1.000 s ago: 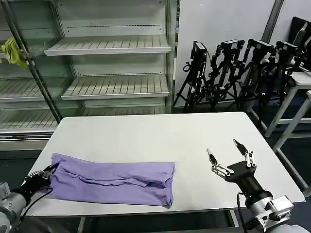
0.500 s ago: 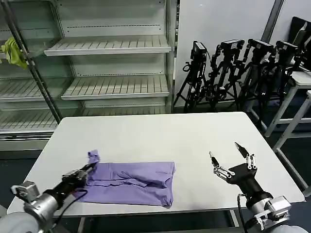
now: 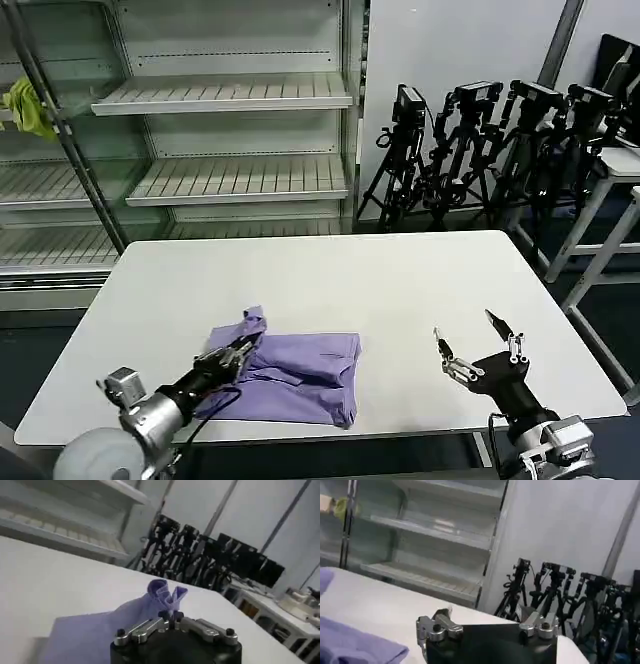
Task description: Fold and organize the clothes.
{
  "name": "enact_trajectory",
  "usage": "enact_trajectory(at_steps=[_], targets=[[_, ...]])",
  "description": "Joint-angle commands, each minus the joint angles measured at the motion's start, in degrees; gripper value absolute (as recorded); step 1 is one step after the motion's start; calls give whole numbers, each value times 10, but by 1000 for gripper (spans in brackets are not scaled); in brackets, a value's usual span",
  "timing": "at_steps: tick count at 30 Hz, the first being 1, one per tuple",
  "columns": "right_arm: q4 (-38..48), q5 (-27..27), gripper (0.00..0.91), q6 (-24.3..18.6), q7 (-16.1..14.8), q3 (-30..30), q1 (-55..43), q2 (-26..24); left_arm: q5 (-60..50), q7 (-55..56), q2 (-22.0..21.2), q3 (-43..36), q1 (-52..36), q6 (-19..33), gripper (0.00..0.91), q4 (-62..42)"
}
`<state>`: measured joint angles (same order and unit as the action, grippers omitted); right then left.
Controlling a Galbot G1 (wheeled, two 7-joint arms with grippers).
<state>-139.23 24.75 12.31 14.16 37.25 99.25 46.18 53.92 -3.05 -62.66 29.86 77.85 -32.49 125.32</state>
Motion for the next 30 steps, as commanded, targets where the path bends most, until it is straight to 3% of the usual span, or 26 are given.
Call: enact_trajectory(at_steps=[1, 30], targets=[[-10, -5, 907, -1, 1, 9, 26, 1, -2, 3, -32, -76, -86, -4, 60, -44], [-34, -21, 907, -8, 0, 22, 56, 12, -29, 7, -26, -116, -35, -5, 60, 16]])
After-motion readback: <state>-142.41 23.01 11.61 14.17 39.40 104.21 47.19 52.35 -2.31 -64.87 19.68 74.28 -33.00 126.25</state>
